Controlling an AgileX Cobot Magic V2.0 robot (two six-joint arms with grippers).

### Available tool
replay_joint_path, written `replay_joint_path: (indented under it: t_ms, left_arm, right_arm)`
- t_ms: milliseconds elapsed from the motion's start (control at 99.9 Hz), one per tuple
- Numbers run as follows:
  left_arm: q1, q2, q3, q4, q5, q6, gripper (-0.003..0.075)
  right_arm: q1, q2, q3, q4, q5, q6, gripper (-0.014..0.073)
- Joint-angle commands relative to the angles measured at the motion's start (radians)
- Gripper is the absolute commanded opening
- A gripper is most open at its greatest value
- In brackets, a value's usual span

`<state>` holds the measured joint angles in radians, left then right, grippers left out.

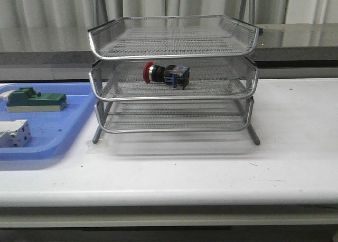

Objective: Place button on rack with both arms

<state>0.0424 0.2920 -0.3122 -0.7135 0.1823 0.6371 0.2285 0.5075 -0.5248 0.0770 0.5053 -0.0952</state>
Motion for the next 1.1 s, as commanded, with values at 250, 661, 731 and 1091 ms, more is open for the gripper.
replay_joint_path:
  t_ms: [250, 661, 731, 1091]
  left_arm:
    - [-0.007, 0.004, -0.030, -0.019, -0.065, -0.006, -0.0020]
    - [-0.007, 0.004, -0.030, -0.019, -0.065, -0.006, -0.0020]
    - [-0.007, 0.004, -0.030, -0.019, -0.065, -0.006, -0.0020]
    - [-0.007, 0.004, -0.030, -0.019, -0.065, -0.006, -0.0020]
  right_arm:
    - [-0.007, -0.163, 0.057, -0.009, -0.098, 0.001, -0.0061]
    - [-0.007, -0.163, 0.057, -0.009, -0.098, 0.001, -0.0061]
    - [-0.007, -0.163, 0.057, -0.009, -0.098, 0.001, -0.0061]
    - [-0.007, -0.184, 0.082, -0.069, -0.165, 0.001, -0.0061]
